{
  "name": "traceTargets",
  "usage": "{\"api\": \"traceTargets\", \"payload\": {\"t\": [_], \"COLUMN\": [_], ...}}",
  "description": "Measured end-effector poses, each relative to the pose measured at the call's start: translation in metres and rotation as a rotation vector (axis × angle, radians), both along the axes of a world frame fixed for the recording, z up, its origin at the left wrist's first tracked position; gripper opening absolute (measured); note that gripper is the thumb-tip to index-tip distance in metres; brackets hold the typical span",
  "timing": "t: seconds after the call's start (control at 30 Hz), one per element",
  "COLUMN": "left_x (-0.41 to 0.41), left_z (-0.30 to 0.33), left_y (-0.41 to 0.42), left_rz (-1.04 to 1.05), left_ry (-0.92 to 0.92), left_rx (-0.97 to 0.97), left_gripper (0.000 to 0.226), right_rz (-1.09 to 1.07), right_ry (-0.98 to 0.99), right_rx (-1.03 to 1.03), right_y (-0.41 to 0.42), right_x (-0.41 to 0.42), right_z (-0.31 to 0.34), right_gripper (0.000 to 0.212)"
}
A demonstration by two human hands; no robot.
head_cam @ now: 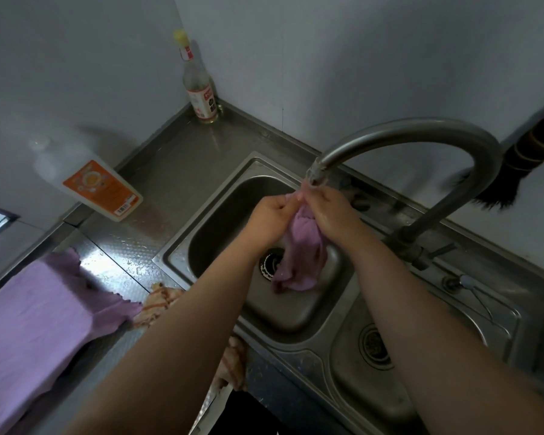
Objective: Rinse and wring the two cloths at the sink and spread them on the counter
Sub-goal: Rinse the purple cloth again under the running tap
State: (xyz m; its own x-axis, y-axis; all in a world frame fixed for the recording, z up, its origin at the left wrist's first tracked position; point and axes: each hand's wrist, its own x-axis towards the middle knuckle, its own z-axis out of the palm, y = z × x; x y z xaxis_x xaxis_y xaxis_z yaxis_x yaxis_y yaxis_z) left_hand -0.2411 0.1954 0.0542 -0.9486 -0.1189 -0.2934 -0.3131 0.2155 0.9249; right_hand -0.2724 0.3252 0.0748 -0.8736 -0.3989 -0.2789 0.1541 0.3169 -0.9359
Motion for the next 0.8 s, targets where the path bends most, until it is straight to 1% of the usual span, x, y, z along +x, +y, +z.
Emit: {"api": "traceTargets", "payload": {"t": [0.07,0.1,0.17,0.23,0.3,0.37,0.4,0.47,0.5,0.53,0.57,0.67,0.7,0.77,0.8], "left_x": [-0.003,-0.004,-0.003,-0.003,-0.005,-0.007,-0.007,-0.009,-0.01,-0.011,-0.011,-0.002,-0.001,0.0,-0.001], "left_z": [-0.004,-0.005,-0.005,0.001,0.011,0.018,0.02,0.022,0.019,0.017,0.013,0.019,0.019,0.017,0.015], "left_y": [-0.004,-0.005,-0.005,-0.01,-0.018,-0.028,-0.03,-0.03,-0.028,-0.023,-0.016,0.021,0.032,0.046,0.046], "left_rz": [-0.042,-0.064,-0.029,0.166,0.356,0.468,0.499,0.491,0.462,0.438,0.426,0.44,0.445,0.475,0.494], "left_ry": [0.069,0.08,0.08,0.059,0.024,0.045,0.059,0.041,-0.002,-0.066,-0.14,-0.358,-0.376,-0.37,-0.373], "left_rx": [-0.133,-0.183,-0.235,-0.173,-0.104,-0.072,-0.031,0.101,0.164,0.221,0.287,0.56,0.613,0.665,0.678], "left_gripper": [0.041,0.037,0.03,0.027,0.032,0.028,0.025,0.022,0.024,0.027,0.029,0.03,0.033,0.036,0.035], "right_rz": [0.055,0.085,0.147,0.216,0.307,0.327,0.273,0.055,-0.06,-0.132,-0.139,-0.141,-0.178,-0.263,-0.235], "right_ry": [-0.053,-0.082,-0.121,-0.123,-0.127,-0.117,-0.104,-0.132,-0.147,-0.147,-0.106,0.105,0.17,0.385,0.489], "right_rx": [-0.019,-0.023,-0.011,0.138,0.324,0.367,0.331,0.169,0.098,0.058,0.044,0.122,0.178,0.383,0.501], "right_y": [0.0,0.0,0.004,0.015,0.031,0.045,0.051,0.055,0.052,0.044,0.032,-0.012,-0.021,-0.022,-0.021], "right_x": [0.002,0.002,-0.001,-0.005,-0.007,-0.006,-0.006,-0.006,-0.006,-0.003,0.001,0.011,0.01,-0.002,-0.004], "right_z": [-0.006,-0.01,-0.014,-0.012,-0.015,-0.026,-0.034,-0.043,-0.043,-0.041,-0.037,-0.024,-0.021,-0.014,-0.014], "right_gripper": [0.016,0.013,0.023,0.024,0.02,0.026,0.027,0.025,0.025,0.028,0.033,0.04,0.04,0.043,0.045]}}
